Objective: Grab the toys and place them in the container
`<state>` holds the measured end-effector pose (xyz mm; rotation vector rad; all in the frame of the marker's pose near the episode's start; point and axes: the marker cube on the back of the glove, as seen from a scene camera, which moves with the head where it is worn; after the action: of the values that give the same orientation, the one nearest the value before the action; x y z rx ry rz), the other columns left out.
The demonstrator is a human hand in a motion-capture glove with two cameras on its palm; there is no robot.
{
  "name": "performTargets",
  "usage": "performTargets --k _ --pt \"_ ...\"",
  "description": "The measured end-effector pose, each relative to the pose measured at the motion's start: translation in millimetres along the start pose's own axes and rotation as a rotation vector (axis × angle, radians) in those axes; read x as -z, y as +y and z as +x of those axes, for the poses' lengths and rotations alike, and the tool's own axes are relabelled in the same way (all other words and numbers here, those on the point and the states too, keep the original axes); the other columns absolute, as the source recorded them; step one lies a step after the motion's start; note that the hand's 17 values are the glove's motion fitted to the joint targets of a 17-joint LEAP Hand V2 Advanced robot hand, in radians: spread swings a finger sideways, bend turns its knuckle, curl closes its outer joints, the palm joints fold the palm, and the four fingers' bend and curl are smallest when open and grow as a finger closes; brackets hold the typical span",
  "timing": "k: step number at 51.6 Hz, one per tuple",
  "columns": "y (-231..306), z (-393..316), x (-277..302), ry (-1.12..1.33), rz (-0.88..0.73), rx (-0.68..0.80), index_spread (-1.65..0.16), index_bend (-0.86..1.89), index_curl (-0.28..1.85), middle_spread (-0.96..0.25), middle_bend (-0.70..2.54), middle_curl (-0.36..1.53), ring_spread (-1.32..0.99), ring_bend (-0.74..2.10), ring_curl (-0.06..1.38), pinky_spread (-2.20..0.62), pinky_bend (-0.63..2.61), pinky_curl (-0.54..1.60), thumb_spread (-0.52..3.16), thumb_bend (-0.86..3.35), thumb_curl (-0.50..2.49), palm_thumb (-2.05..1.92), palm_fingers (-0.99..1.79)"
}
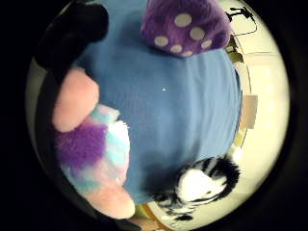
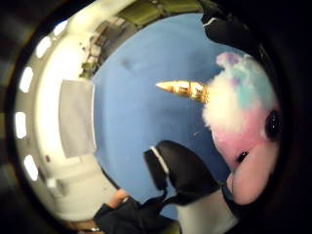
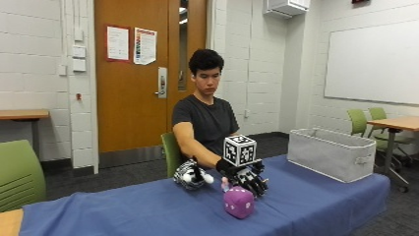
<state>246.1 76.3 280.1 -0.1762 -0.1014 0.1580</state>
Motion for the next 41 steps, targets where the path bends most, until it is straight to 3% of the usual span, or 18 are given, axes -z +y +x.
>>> performTargets --k 9,17,22,27,41 --pt "5.6 10.1 -5.1 -0.023 0.047 -0.025 -0.36 0.2 0.38 -0.19 0.16 0.33 -0.35 0.3 0.23 -0.1 0.6 0.36 1.16 0.03 0.2 0.12 0.31" --pt "8.7 4.8 2.0 -0.035 0.204 -0.014 -0.38 0.39 0.45 -0.21 0.25 0.34 -0.41 0.41 0.25 -0.2 0.57 0.34 1.28 0.17 0.28 0.39 0.75" --pt "8.4 -2.1 12.5 -0.017 0.232 -0.005 -0.38 0.25 0.43 -0.28 0.3 0.36 -0.46 0.58 0.29 -0.35 0.68 0.34 1.17 0.24 0.37 0.58 1.1" --pt "4.2 -9.0 23.0 0.02 0.192 0.027 -0.37 0.17 0.45 -0.33 0.45 0.43 -0.47 0.78 0.38 -0.42 0.68 0.38 1.04 0.26 0.45 0.66 1.26" --pt "-17.8 -46.6 111.6 -0.002 0.241 0.061 -0.35 0.33 0.54 -0.36 0.78 0.58 -0.44 1.1 0.52 -0.47 0.76 0.43 0.77 0.24 0.6 0.65 1.38"
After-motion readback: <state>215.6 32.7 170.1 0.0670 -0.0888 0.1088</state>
